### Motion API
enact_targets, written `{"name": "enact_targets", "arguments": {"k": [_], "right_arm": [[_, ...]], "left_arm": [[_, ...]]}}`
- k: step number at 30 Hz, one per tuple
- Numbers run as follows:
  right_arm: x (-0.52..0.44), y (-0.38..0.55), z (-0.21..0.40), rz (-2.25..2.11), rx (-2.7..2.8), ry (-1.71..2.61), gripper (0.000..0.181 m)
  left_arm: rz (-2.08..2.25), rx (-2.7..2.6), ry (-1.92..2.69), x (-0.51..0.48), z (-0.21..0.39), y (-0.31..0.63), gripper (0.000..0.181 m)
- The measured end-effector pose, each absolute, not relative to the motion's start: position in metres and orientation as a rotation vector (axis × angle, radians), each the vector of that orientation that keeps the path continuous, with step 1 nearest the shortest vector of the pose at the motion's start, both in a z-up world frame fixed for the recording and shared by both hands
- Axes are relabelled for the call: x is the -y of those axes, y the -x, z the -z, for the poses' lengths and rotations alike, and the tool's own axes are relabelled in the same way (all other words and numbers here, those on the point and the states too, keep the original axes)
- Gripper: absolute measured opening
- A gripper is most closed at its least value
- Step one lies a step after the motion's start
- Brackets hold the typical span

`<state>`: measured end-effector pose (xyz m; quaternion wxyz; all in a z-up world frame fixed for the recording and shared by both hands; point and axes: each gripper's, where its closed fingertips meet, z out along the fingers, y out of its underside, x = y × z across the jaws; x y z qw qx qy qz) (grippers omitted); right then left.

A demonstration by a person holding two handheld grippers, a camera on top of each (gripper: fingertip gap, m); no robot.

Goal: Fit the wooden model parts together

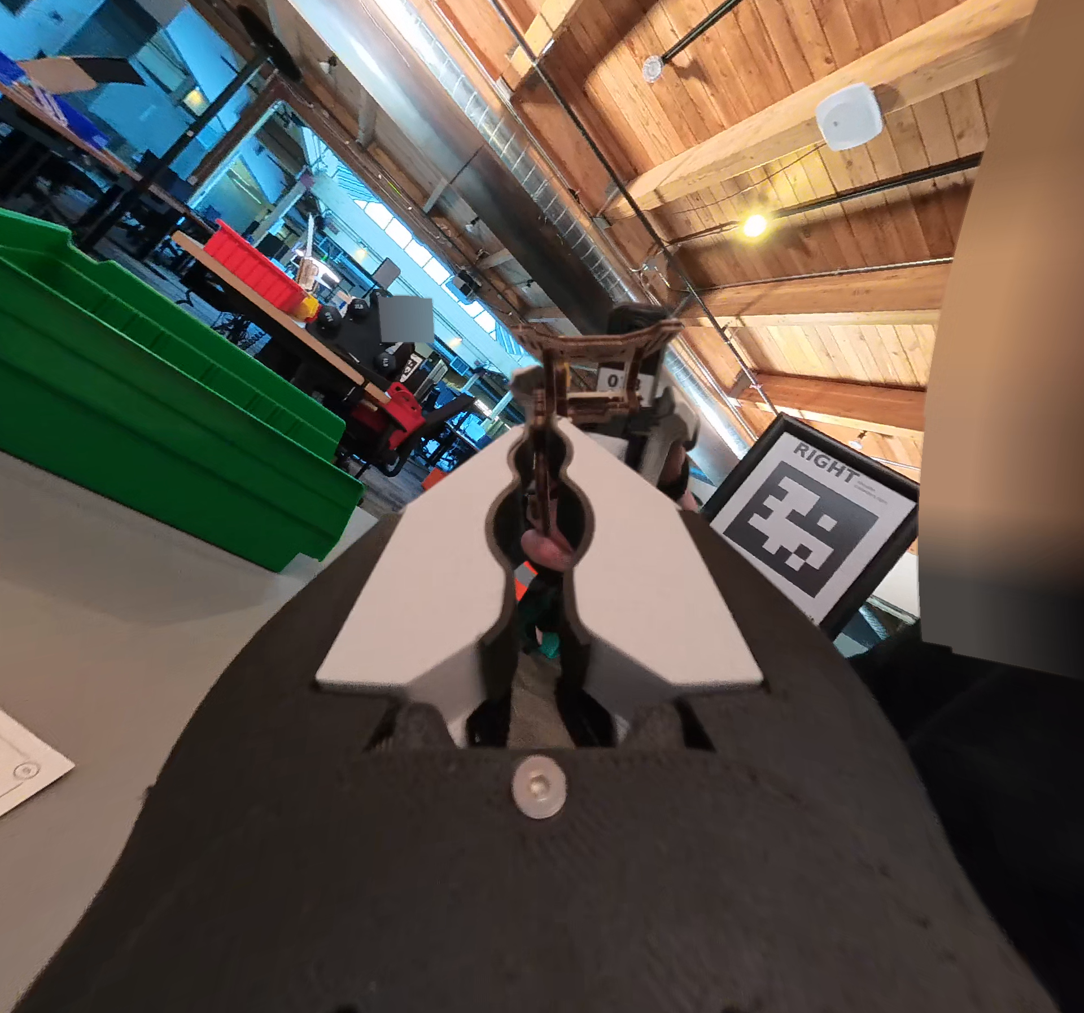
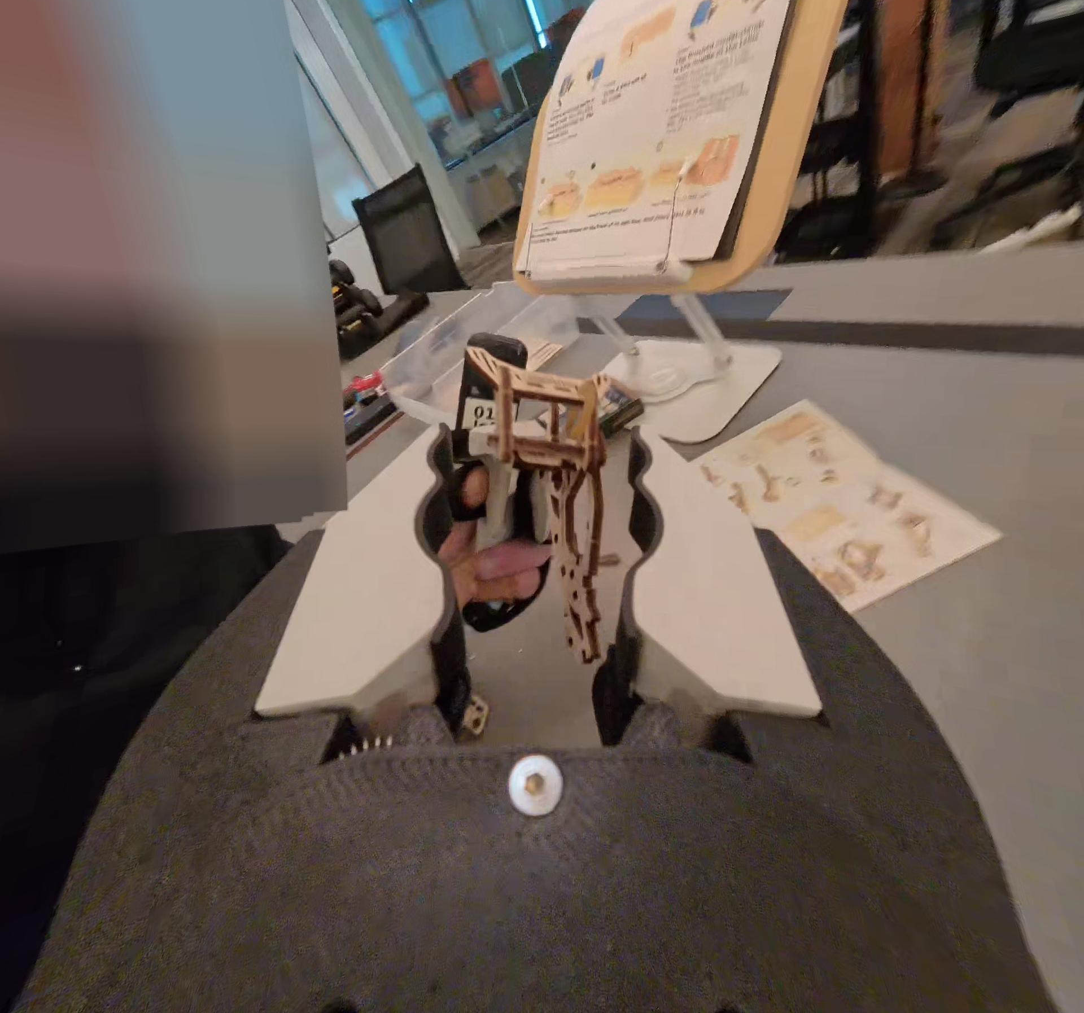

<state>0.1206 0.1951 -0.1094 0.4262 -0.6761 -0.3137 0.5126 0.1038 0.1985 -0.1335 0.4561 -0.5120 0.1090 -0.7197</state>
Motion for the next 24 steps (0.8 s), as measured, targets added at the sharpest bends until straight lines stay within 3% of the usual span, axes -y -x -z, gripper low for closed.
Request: {"name": "enact_targets", "arguments": {"k": [4,8,24], "right_arm": [[-0.189,-0.113,0.118,-1.398,0.782,1.731,0.064],[-0.186,-0.113,0.117,-1.442,0.780,1.729,0.043],[-0.186,-0.112,0.109,-1.493,0.690,1.679,0.042]], "left_arm": [[1.777,-0.297,1.258,-0.195,0.132,-0.108,0.001],[1.769,-0.306,1.252,-0.193,0.131,-0.109,0.001],[1.753,-0.318,1.217,-0.188,0.126,-0.109,0.001]]}}
